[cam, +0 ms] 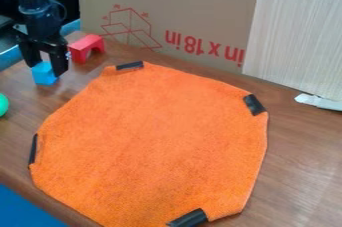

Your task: Move the blue square from the table to the cloth

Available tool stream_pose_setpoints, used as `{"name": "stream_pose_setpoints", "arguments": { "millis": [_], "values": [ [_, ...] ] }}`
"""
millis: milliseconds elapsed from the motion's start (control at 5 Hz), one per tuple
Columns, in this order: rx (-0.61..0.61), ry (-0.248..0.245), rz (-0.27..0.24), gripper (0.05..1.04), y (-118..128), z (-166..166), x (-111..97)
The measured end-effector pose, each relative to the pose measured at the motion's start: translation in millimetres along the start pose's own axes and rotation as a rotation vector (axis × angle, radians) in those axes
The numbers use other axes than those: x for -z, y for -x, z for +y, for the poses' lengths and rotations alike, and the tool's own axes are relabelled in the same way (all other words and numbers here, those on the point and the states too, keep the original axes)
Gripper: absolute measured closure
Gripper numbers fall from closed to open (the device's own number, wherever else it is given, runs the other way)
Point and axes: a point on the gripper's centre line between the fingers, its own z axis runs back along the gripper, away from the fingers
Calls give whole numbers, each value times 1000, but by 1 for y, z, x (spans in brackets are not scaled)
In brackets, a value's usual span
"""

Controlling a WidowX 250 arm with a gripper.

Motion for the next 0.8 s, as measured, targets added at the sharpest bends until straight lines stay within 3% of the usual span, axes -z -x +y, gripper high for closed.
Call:
{"name": "stream_pose_setpoints", "arguments": {
  "millis": [200,400,600,800],
  "values": [
    [-2,-14,2,83,-1,0,1],
    [-4,-24,6,149,-3,-2,5],
    [-6,-25,9,433,-3,-3,5],
    [4,-20,12,494,-3,-3,6]
  ]
}}
